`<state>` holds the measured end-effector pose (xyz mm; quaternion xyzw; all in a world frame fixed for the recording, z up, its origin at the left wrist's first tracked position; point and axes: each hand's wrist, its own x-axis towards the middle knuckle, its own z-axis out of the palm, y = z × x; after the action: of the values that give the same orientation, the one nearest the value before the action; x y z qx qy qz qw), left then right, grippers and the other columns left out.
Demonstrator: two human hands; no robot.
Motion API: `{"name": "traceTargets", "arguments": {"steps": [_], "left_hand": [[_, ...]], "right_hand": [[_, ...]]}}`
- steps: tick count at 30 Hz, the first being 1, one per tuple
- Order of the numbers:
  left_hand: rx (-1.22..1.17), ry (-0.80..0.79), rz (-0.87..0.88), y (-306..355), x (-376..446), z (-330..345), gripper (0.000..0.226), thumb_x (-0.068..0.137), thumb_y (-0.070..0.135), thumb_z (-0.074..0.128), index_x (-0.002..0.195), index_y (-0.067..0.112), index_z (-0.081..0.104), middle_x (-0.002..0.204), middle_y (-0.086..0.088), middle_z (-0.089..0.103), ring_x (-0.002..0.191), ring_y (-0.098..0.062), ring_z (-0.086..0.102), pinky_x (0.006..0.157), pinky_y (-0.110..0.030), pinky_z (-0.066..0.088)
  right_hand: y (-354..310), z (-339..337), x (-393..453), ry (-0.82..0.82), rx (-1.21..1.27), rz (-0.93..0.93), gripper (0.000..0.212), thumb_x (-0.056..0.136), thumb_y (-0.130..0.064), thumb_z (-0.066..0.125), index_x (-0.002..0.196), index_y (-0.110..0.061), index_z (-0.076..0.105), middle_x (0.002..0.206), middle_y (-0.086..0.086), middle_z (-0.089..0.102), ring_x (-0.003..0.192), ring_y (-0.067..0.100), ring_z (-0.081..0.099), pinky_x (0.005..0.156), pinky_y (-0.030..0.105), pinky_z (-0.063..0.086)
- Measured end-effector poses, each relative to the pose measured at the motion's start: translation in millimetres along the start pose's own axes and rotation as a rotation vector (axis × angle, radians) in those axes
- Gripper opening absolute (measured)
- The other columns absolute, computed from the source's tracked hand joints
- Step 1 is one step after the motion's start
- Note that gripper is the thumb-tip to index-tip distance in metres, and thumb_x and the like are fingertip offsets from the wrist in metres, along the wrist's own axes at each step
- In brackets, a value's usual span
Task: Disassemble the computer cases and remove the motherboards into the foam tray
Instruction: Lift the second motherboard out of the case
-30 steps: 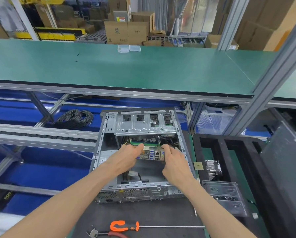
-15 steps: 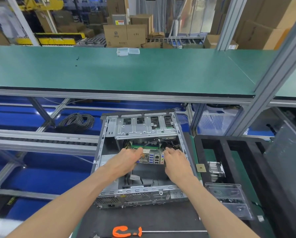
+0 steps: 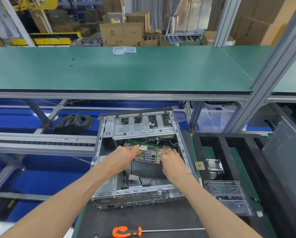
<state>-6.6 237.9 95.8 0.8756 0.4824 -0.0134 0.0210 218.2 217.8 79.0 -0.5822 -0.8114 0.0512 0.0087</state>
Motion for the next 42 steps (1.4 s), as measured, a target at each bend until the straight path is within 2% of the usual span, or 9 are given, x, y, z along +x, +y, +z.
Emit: {"name": "traceTargets", "arguments": {"steps": [3,6,14,18,24,28,32,35,42], "left_hand": [[0.01,0.005,0.012,0,-1,-5,0.031,0.092,0.005,0.06,0.097,0.018,0.032,0.08,0.0,0.053,0.059,-0.024,0.049,0.056,-0.036,0.047],[0.021,-0.019,0.023,-4,-1,-12,0.039,0.092,0.004,0.059,0.094,0.023,0.025,0.08,0.002,0.053,0.062,-0.022,0.053,0.061,-0.035,0.05],[-0.003,-0.052,0.028,-5,4,-37,0.034,0.094,0.006,0.057,0.095,0.021,0.026,0.083,-0.001,0.055,0.071,-0.027,0.056,0.068,-0.043,0.052],[-0.047,-0.042,0.009,-10,-1,-43,0.035,0.09,0.006,0.06,0.093,0.024,0.029,0.07,0.01,0.043,0.063,-0.02,0.051,0.059,-0.036,0.049],[-0.068,-0.031,-0.019,-17,-3,-60,0.035,0.093,0.017,0.063,0.088,0.031,0.032,0.075,0.005,0.061,0.062,-0.012,0.058,0.058,-0.03,0.052],[-0.101,-0.029,-0.052,-18,-6,-75,0.041,0.093,0.02,0.065,0.079,0.034,0.029,0.068,0.005,0.059,0.057,-0.008,0.051,0.051,-0.023,0.039],[-0.134,-0.082,-0.062,-16,-12,-95,0.041,0.094,0.023,0.066,0.076,0.035,0.031,0.089,-0.002,0.071,0.072,-0.013,0.063,0.065,-0.033,0.054],[-0.134,-0.08,-0.071,-14,-17,-106,0.034,0.093,0.027,0.067,0.079,0.031,0.036,0.079,0.0,0.066,0.061,-0.01,0.052,0.062,-0.033,0.049],[-0.259,0.005,-0.074,-11,-35,-127,0.021,0.086,0.022,0.073,0.087,0.023,0.051,0.083,-0.001,0.071,0.073,-0.021,0.064,0.07,-0.043,0.054]], "right_hand": [[1,-5,-1,0.006,0.032,-0.013,0.065,0.084,0.008,0.057,0.146,-0.003,0.042,0.142,0.011,0.054,0.125,0.029,0.054,0.104,0.036,0.042],[-2,-8,-4,0.019,0.036,-0.022,0.054,0.084,0.011,0.052,0.137,-0.001,0.049,0.135,0.013,0.058,0.112,0.031,0.06,0.094,0.035,0.046],[-7,-21,-11,0.015,0.062,0.011,0.034,0.09,0.006,0.051,0.122,-0.003,0.058,0.12,0.009,0.061,0.095,0.031,0.062,0.068,0.03,0.044],[-13,-28,-17,0.003,0.038,-0.014,0.033,0.091,0.005,0.05,0.123,-0.001,0.055,0.117,0.012,0.061,0.092,0.034,0.064,0.07,0.036,0.049],[-23,-43,-22,0.041,0.02,-0.009,0.032,0.091,0.004,0.05,0.122,-0.002,0.054,0.11,0.016,0.066,0.09,0.037,0.066,0.063,0.037,0.041],[-30,-53,-27,0.039,0.023,-0.014,0.028,0.091,0.003,0.049,0.118,-0.002,0.055,0.107,0.017,0.065,0.089,0.038,0.064,0.063,0.038,0.04],[-35,-65,-30,0.04,0.043,-0.023,0.022,0.09,0.001,0.052,0.111,-0.003,0.056,0.097,0.015,0.06,0.073,0.032,0.048,0.061,0.038,0.039],[-40,-75,-34,0.01,0.047,-0.034,0.017,0.09,0.0,0.053,0.105,-0.005,0.055,0.089,0.011,0.05,0.071,0.029,0.042,0.062,0.038,0.04],[-47,-106,-45,0.005,0.019,-0.055,0.018,0.09,-0.003,0.054,0.084,-0.012,0.04,0.071,0.001,0.029,0.072,0.03,0.043,0.064,0.039,0.035]]}}
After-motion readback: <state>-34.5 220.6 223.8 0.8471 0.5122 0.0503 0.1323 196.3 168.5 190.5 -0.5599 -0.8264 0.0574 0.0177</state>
